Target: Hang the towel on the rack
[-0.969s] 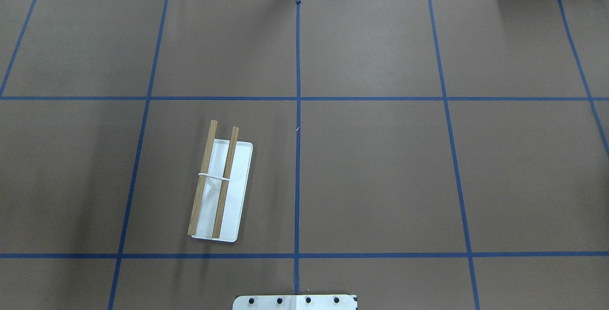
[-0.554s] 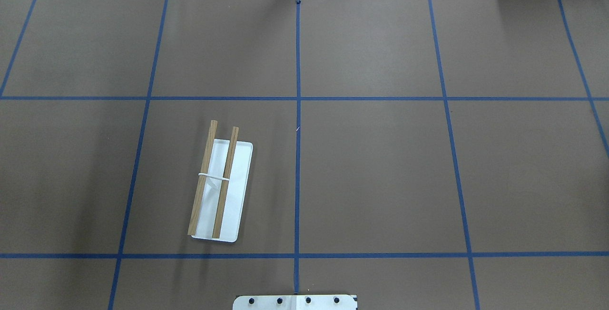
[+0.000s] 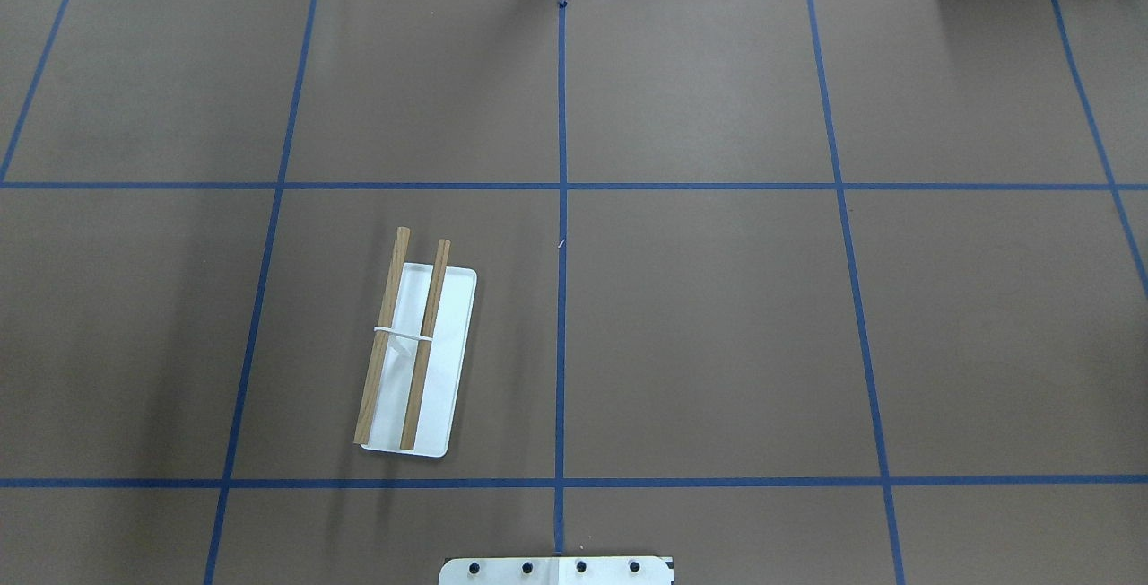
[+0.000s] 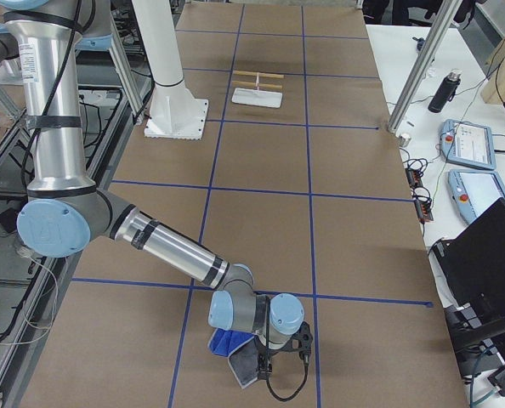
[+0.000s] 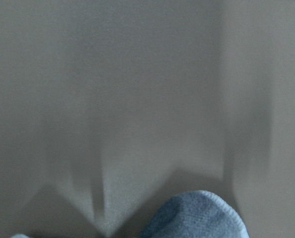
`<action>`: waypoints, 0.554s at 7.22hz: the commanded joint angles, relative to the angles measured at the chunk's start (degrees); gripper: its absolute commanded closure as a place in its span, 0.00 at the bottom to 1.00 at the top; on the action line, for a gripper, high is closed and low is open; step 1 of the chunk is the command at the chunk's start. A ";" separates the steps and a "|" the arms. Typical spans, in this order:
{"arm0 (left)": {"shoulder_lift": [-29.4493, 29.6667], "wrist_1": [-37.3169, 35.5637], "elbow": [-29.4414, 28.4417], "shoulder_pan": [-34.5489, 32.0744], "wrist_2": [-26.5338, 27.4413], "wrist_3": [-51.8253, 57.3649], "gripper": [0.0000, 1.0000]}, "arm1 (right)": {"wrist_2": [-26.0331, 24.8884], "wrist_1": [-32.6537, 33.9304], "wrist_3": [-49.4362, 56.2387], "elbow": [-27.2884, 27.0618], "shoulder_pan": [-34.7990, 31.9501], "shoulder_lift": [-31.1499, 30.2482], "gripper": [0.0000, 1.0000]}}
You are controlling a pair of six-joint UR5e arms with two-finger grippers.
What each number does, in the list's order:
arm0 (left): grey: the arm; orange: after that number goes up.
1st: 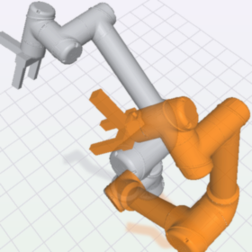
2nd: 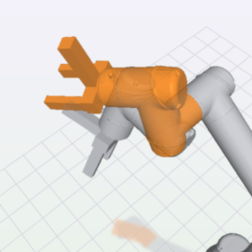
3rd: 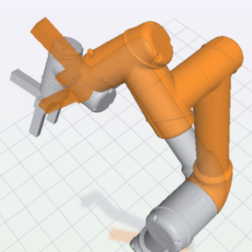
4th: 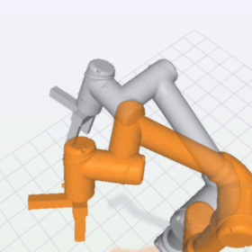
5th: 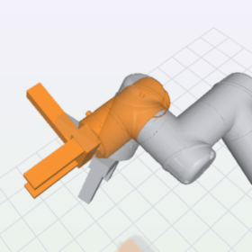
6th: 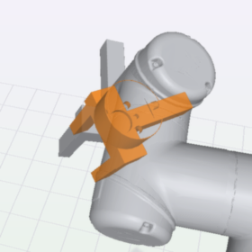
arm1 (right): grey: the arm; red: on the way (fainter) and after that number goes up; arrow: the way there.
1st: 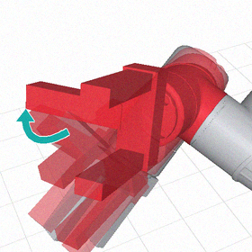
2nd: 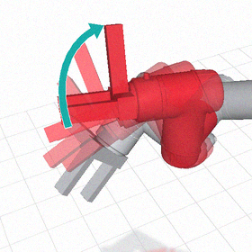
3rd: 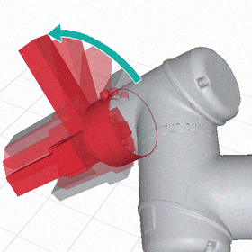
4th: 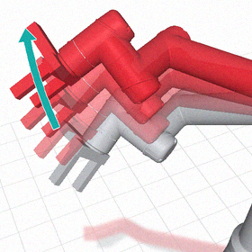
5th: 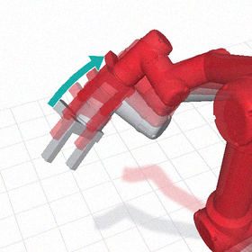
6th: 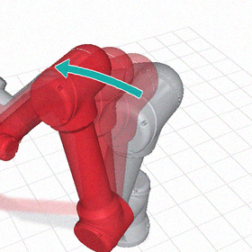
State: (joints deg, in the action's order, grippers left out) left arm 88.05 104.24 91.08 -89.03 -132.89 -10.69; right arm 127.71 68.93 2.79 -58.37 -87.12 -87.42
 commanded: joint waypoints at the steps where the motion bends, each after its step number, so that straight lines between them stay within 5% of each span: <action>1: 0.27 0.00 0.07 0.00 0.00 -0.03 0.02 | -0.01 -0.72 0.02 1.15 0.11 0.05 0.45; 2: 0.28 0.00 0.07 0.00 0.00 0.06 0.02 | 0.08 -2.29 0.02 2.03 0.11 0.05 0.84; 3: 0.28 0.00 -0.02 0.00 0.00 0.06 0.02 | 0.08 -4.48 0.02 3.17 0.11 0.05 1.00; 4: 0.28 0.00 0.07 0.00 0.00 -0.03 0.02 | 0.08 -6.59 0.02 3.70 0.11 0.05 1.00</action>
State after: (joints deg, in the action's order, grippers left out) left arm 88.31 104.24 91.11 -89.03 -132.89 -10.66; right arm 127.78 64.92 2.81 -55.61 -87.02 -87.36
